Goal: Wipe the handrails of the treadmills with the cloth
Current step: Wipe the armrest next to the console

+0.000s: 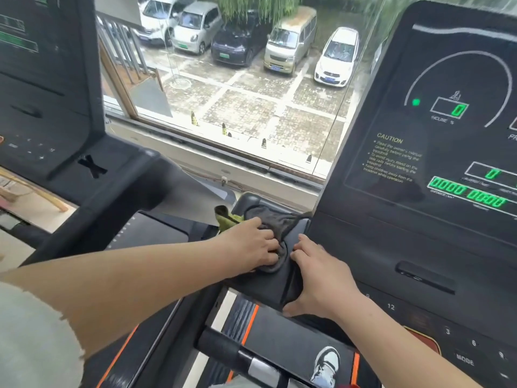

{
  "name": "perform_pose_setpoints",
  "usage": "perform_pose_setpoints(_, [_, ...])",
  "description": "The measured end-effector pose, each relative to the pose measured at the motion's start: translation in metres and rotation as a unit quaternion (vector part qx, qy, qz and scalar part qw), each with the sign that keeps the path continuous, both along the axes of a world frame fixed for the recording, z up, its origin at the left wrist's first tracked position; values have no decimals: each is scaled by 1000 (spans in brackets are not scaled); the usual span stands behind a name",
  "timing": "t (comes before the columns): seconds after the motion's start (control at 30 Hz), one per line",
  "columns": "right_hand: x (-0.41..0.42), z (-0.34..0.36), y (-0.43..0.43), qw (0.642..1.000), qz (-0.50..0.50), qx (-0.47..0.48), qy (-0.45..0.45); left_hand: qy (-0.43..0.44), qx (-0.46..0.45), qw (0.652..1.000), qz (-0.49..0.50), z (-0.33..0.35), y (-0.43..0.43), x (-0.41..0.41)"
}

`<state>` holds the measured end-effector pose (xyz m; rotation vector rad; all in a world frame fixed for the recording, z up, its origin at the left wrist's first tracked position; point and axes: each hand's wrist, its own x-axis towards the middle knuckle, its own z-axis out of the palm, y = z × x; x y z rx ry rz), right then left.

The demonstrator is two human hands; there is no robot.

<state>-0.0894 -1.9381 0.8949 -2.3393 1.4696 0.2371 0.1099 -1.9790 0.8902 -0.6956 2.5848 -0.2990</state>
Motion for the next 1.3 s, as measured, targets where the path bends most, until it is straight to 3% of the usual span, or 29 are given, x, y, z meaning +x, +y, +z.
perform_pose_setpoints(0.07, [-1,-1,0,1000,-4,1,-3,39,-8,999,36,-10,6,1])
perform_pose_setpoints(0.13, [0,0,-1,1000,-3,3,-1,31,55,985,160,-9,12,-17])
perform_pose_setpoints(0.23, [0,-2,-1,1000,-3,1,5,74,164,920,349,7,10,-46])
perform_pose_setpoints(0.4, [0,3,-1,1000,-8,2,23,274,334,723,539,17,1,-40])
perform_pose_setpoints(0.43, [0,3,-1,1000,-7,-1,23,316,353,672,569,18,3,-38])
perform_pose_setpoints(0.53, [0,0,0,1000,-7,-4,8,441,413,472,642,17,17,-31])
perform_pose_setpoints(0.7, [0,-3,-2,1000,2,-1,20,590,311,304,680,24,41,28])
perform_pose_setpoints(0.73, [0,-2,-3,1000,3,1,27,620,283,289,672,28,39,42])
perform_pose_setpoints(0.77, [0,-2,-3,1000,4,-1,31,639,247,303,662,32,36,53])
perform_pose_setpoints(0.8, [1,-2,-3,999,5,-2,33,642,204,342,655,33,31,59])
perform_pose_setpoints(0.87, [3,-1,-2,999,6,-4,36,607,136,450,641,30,29,56])
perform_pose_setpoints(0.93, [5,3,-1,999,15,-14,46,557,146,552,603,15,41,39])
perform_pose_setpoints(1.03, [10,9,-1,998,25,-29,58,381,75,799,458,-23,69,7])
perform_pose_setpoints(1.07, [10,9,-2,998,25,-28,56,341,57,834,430,-27,75,2])
perform_pose_setpoints(1.17, [7,7,-2,999,17,-18,38,234,81,897,367,-26,75,-2])
perform_pose_setpoints(1.3, [4,6,-2,1000,6,-1,20,77,76,939,327,-9,46,-17])
